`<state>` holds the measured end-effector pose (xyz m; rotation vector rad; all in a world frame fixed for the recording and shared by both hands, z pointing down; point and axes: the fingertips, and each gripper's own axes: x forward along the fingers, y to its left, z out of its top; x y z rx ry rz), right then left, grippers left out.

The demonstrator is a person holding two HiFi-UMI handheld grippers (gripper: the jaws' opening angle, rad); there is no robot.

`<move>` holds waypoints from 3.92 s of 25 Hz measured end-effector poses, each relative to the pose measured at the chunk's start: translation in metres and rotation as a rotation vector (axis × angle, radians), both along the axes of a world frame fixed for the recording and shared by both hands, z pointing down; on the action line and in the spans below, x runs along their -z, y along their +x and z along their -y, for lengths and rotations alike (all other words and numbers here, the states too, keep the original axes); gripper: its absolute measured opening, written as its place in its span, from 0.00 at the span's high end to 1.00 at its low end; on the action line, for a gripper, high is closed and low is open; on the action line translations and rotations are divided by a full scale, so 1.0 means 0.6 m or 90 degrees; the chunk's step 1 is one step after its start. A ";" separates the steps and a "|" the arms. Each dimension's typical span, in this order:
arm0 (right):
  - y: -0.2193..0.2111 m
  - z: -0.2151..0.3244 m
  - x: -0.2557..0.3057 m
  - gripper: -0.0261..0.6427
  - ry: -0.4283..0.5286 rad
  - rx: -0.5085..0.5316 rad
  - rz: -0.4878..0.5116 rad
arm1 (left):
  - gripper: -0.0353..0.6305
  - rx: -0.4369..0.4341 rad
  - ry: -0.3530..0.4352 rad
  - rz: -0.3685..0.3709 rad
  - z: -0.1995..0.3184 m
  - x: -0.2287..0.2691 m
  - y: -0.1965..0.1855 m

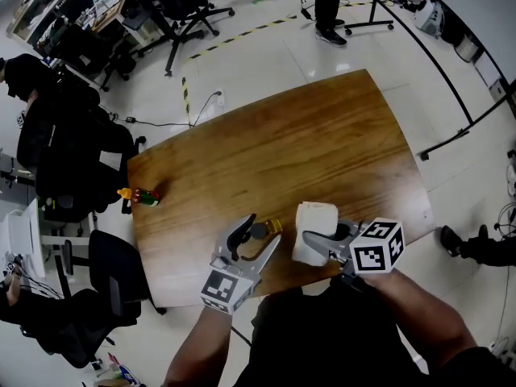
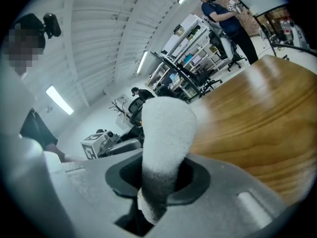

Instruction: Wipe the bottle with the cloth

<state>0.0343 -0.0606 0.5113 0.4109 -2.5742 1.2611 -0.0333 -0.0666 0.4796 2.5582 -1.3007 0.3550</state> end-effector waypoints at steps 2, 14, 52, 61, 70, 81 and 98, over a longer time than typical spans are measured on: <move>-0.002 0.002 0.001 0.83 0.000 0.004 0.000 | 0.53 0.029 -0.003 -0.029 -0.005 0.016 -0.010; -0.023 0.006 -0.001 0.83 0.024 0.036 -0.009 | 0.62 0.322 -0.097 -0.251 -0.006 0.064 -0.107; -0.228 0.091 -0.105 0.84 -0.098 0.321 -0.008 | 0.85 0.213 -0.031 -0.228 -0.017 0.084 -0.055; -0.225 0.080 -0.172 0.85 -0.021 0.375 -0.092 | 0.85 0.201 -0.039 -0.227 -0.017 0.083 -0.055; -0.229 0.054 -0.211 0.85 0.126 0.458 -0.263 | 0.85 0.187 -0.037 -0.217 -0.016 0.085 -0.050; -0.155 0.160 -0.096 0.84 0.127 0.175 -0.148 | 0.89 0.173 -0.029 -0.249 -0.016 0.092 -0.054; -0.171 0.160 0.075 0.84 0.105 0.174 -0.009 | 0.92 0.345 -0.225 -0.207 -0.095 -0.054 -0.156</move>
